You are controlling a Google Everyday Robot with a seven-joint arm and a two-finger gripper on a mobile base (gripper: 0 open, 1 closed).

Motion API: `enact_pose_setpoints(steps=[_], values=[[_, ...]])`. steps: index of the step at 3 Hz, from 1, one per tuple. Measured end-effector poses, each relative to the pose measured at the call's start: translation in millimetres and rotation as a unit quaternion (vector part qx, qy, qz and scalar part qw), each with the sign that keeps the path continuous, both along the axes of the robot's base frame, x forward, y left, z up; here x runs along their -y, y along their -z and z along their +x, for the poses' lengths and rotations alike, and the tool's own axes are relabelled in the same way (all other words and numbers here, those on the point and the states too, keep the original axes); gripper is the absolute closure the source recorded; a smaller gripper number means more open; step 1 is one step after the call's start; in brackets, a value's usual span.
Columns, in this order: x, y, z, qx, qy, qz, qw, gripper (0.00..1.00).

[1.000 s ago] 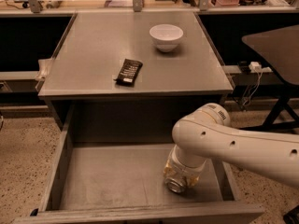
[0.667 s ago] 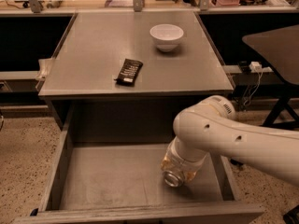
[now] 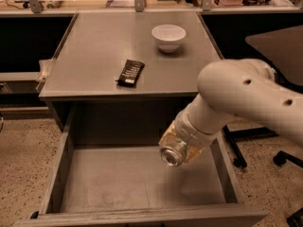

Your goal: Pick 7up can from top drawer and place on counter

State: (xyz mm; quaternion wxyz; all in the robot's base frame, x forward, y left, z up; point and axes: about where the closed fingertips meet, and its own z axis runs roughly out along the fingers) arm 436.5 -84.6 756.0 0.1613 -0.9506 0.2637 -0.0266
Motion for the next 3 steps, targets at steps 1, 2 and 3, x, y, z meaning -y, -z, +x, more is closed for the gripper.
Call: enact_pose_setpoints(steps=[1, 2, 3], values=[[-9, -58, 29, 0.014, -0.015, 0.029, 0.9994, 1.0], [-21, -108, 67, 0.064, -0.042, 0.044, 0.9961, 1.0], [-24, -125, 75, 0.081, -0.043, 0.051, 0.9945, 1.0]])
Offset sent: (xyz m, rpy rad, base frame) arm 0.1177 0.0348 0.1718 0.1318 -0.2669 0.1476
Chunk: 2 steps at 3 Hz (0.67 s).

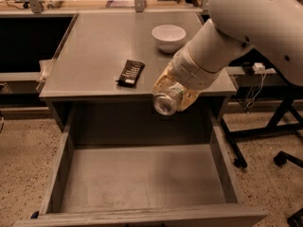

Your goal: Pick 7up can from top drawer and place on counter

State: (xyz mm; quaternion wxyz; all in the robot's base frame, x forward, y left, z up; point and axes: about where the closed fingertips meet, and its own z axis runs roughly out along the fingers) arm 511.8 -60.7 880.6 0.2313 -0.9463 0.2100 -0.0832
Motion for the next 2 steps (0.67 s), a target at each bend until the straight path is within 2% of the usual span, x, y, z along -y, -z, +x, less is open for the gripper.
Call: enact_pose_setpoints(steps=[1, 2], values=[[7, -3, 9, 0.015, 0.001, -0.015, 0.9998, 1.0], [32, -11, 43, 0.065, 0.004, -0.04, 0.9971, 1.0]])
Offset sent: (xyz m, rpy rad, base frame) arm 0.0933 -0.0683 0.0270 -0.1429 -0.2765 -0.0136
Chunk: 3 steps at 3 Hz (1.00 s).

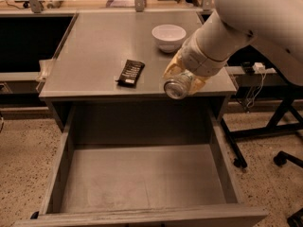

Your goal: Pick 7up can from top drawer and place on counter

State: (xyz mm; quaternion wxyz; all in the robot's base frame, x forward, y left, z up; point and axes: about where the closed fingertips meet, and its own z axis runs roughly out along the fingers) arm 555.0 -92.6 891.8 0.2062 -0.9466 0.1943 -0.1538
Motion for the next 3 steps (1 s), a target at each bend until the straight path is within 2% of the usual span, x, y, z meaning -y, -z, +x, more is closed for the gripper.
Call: enact_pose_setpoints(steps=[1, 2, 3], values=[[23, 0, 36, 0.02, -0.005, 0.001, 0.9998, 0.88], [35, 16, 76, 0.001, -0.007, 0.028, 0.9996, 0.64], [40, 30, 101, -0.014, -0.001, 0.028, 0.9995, 0.42]])
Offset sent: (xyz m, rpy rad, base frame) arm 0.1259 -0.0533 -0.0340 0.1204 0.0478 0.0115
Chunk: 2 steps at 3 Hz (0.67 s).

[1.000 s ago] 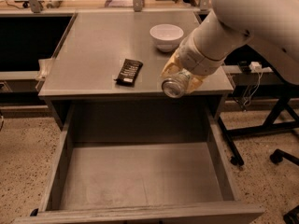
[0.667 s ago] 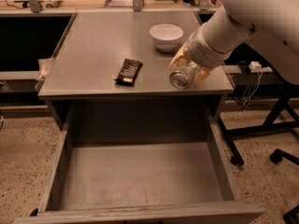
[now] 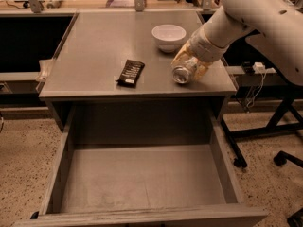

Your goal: Pick 7up can from top drawer and place on counter

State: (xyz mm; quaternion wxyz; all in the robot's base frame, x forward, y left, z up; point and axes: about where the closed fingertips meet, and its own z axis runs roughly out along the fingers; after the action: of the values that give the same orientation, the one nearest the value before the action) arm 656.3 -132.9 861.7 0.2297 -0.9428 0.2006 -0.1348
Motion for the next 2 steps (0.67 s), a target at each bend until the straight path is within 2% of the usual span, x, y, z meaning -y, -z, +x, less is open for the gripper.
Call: enact_pose_setpoints(steps=[2], values=[[0.7, 0.8, 4.1, 0.0, 0.001, 0.001, 1.0, 0.0]])
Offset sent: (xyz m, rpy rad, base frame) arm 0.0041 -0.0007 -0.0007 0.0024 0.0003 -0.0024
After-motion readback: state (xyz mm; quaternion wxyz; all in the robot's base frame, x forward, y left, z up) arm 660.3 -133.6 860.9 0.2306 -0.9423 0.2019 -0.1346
